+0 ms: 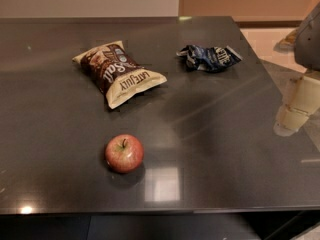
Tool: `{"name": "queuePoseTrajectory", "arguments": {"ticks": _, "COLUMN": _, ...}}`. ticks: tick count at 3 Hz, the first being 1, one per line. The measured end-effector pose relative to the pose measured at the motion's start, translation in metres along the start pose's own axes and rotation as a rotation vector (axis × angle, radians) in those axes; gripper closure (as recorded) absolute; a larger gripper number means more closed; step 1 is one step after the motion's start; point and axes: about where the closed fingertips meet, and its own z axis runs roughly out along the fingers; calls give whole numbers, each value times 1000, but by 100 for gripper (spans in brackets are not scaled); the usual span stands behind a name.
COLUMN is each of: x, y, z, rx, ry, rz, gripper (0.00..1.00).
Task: Move apple near blue chip bag
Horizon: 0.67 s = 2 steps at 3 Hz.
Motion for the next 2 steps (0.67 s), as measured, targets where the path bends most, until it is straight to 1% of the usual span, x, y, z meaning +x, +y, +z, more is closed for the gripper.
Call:
{"name": "queuePoseTrajectory", "arguments": {"ticks": 1, "x": 0, "y": 0, "z": 0, "rx": 0, "ry": 0, "rz": 0, "gripper": 0}}
{"name": "queuePoseTrajectory", "arguments": {"ticks": 2, "x": -26, "y": 7, "z": 5, "rx": -24, "ry": -71, "rz": -53, "gripper": 0}}
